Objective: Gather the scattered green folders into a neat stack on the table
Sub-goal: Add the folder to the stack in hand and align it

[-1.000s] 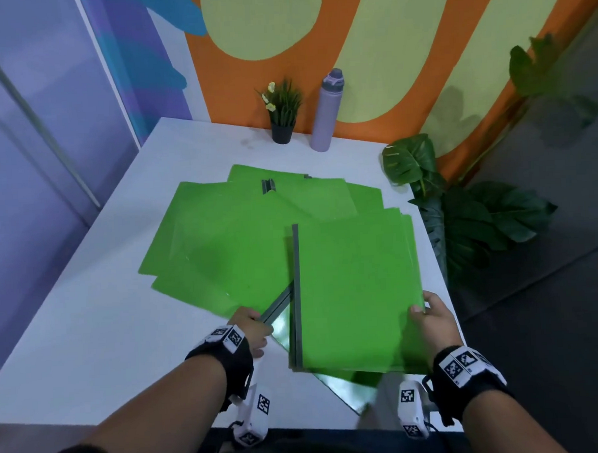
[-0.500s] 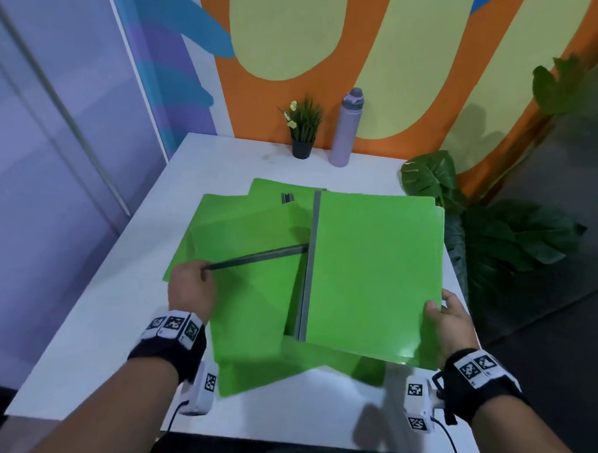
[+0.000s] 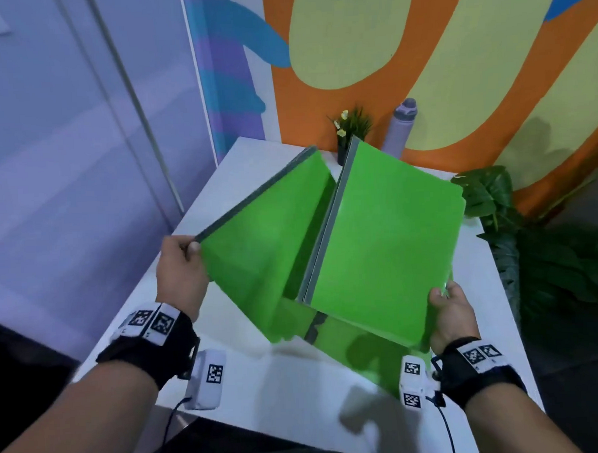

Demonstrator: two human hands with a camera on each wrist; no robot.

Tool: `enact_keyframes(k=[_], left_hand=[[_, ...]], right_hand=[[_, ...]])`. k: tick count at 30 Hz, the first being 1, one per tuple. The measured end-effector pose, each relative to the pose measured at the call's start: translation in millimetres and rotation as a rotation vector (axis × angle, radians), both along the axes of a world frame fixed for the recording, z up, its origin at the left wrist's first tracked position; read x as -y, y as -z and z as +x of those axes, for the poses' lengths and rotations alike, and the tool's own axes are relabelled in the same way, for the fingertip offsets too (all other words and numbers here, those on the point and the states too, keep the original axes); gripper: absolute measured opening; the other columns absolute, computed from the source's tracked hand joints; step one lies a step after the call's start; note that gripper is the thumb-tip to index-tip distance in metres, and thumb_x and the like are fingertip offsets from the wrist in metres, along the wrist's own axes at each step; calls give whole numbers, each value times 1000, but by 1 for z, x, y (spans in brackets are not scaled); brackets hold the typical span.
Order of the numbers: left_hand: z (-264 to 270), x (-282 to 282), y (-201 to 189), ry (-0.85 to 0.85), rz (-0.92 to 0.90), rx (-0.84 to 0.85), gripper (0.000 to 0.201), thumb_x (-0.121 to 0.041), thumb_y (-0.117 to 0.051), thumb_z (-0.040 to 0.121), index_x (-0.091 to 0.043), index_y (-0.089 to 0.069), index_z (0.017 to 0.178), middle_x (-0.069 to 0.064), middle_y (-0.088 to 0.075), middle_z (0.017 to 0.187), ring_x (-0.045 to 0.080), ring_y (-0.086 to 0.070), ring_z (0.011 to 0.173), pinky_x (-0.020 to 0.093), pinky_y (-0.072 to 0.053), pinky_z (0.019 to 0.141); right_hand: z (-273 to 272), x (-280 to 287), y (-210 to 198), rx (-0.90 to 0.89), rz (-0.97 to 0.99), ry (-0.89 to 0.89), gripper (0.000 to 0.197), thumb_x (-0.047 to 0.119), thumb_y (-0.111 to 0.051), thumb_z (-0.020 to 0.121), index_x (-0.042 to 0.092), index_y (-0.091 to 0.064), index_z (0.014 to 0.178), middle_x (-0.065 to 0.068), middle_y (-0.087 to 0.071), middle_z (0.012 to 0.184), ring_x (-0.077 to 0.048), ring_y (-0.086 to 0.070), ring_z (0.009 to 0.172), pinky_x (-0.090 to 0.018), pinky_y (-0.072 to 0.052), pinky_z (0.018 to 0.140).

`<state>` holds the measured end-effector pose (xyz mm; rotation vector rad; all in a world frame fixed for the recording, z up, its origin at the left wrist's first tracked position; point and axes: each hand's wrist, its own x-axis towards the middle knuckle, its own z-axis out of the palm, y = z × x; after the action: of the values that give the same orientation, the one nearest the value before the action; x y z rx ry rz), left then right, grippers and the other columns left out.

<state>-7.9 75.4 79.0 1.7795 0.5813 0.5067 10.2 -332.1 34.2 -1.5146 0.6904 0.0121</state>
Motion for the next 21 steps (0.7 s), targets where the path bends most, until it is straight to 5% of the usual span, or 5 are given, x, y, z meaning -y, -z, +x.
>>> enact_keyframes(k=[7, 10, 13, 15, 21], left_hand=[[-54, 16, 90, 169, -526, -559, 51, 16, -50, 84, -10, -45, 128, 21, -60, 104, 33, -62, 86, 47, -59, 69], [-67, 23, 96, 329, -503, -752, 47, 6, -45, 87, -7, -52, 132, 23, -58, 117, 36, -63, 95, 46, -60, 76], [-72, 36, 84, 451, -530, -818, 38, -29, -47, 92, -11, -54, 125, 19, -53, 124, 37, -55, 113, 46, -50, 90], [-71, 41, 88, 537, -427, -831, 54, -45, -47, 96, -14, -42, 140, 10, -46, 137, 33, -43, 133, 44, -38, 105], [-61, 28, 104, 579, -170, -698, 25, -15, -54, 95, -12, -43, 117, 8, -45, 89, 21, -45, 80, 35, -44, 76]], right_hand=[[-16, -34, 32, -134, -71, -165, 57, 10, -46, 96, 20, -28, 149, -9, -24, 158, -33, -25, 143, -56, -22, 113], [-27, -51, 48, -217, -84, -221, 60, 5, -48, 94, 17, -28, 150, -16, -41, 147, -34, -42, 132, -51, -36, 105], [-36, -63, 67, -276, -104, -267, 60, 1, -48, 93, 15, -32, 149, -13, -64, 94, -25, -57, 69, -35, -47, 61], [-42, -69, 74, -298, -151, -336, 57, 3, -48, 94, 14, -33, 148, -13, -65, 97, -18, -51, 56, -30, -44, 51], [-36, -60, 61, -264, -471, -394, 37, 5, -53, 92, 9, -57, 129, -11, -64, 121, -27, -62, 89, -36, -51, 87]])
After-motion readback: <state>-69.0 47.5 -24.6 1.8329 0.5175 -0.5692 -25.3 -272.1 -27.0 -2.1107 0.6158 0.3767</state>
